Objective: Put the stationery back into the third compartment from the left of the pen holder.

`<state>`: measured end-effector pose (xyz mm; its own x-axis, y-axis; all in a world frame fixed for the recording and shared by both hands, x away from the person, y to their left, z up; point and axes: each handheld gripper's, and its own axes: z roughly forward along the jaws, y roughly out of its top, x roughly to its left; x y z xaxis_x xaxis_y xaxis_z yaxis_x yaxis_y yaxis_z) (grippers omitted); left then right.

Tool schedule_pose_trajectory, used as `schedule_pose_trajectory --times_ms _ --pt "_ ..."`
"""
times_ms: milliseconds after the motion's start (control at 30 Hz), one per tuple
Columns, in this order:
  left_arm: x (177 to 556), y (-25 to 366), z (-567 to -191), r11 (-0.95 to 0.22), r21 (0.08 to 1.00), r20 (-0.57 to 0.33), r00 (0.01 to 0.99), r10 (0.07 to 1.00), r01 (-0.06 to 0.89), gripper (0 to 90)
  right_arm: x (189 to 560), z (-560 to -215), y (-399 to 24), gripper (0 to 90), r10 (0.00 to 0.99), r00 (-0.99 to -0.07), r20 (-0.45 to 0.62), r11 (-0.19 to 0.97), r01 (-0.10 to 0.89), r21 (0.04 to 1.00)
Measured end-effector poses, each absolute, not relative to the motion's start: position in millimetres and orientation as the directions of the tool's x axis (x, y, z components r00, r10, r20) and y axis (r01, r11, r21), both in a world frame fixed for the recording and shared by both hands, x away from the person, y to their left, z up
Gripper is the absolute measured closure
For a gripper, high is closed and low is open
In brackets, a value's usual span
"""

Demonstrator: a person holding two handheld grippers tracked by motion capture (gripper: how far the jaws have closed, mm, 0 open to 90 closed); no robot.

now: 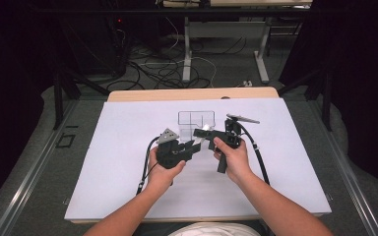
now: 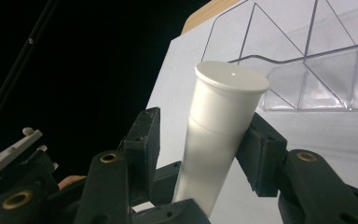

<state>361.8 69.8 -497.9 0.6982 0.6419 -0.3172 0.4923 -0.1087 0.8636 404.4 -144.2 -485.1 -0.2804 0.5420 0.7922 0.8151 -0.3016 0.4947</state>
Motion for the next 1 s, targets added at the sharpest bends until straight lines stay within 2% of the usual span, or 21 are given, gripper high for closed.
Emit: schedule_pose_trajectory --times_ms 400,900,1000 --pt "360.7 67.5 -499.6 -0.124 0.866 -0.303 0.706 0.640 0.484 71.0 406.4 -490.8 -149.7 65.7 0.528 -0.228 0.818 -0.331 0.832 0.446" --pt "361.2 67.8 -500.8 -0.126 0.865 -0.305 0.710 0.634 0.485 70.4 406.8 -491.5 -150.9 66.4 0.520 -0.212 0.827 -0.342 0.836 0.429" --pt "361.7 67.1 -501.4 -0.115 0.866 -0.312 0.707 0.635 0.486 66.2 407.2 -491.2 -150.9 66.5 0.516 -0.213 0.829 -0.345 0.835 0.430"
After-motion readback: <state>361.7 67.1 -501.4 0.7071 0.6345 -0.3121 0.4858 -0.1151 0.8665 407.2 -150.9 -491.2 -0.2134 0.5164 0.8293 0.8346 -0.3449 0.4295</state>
